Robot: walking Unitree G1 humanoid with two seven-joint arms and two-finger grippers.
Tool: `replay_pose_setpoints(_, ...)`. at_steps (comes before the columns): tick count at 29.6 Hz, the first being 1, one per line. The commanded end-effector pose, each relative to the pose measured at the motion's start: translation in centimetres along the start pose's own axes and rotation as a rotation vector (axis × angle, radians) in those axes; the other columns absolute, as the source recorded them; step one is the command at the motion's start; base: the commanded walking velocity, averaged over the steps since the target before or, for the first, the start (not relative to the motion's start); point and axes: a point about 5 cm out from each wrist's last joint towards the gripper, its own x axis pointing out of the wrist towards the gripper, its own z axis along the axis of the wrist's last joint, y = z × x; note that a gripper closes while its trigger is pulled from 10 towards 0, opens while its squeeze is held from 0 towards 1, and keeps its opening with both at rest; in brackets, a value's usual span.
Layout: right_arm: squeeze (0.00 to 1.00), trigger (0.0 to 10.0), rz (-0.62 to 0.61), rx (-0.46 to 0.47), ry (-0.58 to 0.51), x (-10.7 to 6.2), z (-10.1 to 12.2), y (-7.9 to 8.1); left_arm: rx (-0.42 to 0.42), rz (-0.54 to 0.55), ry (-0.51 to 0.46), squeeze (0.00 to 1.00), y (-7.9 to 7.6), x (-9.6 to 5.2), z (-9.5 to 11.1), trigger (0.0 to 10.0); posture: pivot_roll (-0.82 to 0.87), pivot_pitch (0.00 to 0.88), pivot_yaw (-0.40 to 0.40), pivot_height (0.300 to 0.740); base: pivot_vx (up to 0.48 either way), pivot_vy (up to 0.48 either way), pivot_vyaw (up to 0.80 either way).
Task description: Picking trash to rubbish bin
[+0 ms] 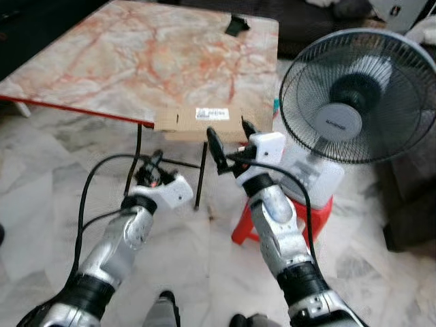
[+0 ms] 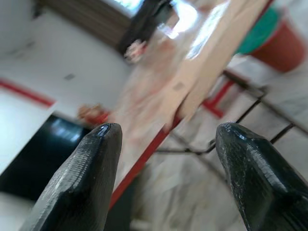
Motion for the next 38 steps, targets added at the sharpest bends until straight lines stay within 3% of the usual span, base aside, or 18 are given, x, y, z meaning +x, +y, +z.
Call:
replay_pose_setpoints(1, 0.0, 10.0, 0.013, -0.008, -0.004, 0.1, 0.2, 0.4, -0.006, -0.003, 0.023, 0.0, -0.2, -0.2, -0.5, 10.0, 0.08, 0.22, -0.076, 0.74, 0.0, 0.0, 0.0)
replay_pose_setpoints(38, 0.0, 10.0, 0.028, -0.018, 0.005, 0.8, 0.1, 0.5, 0.02, 0.04, 0.023, 0.0, 0.7, 0.1, -1.4, 10.0, 0.08, 0.142, -0.063, 0.74, 0.241, 0.0, 0.0)
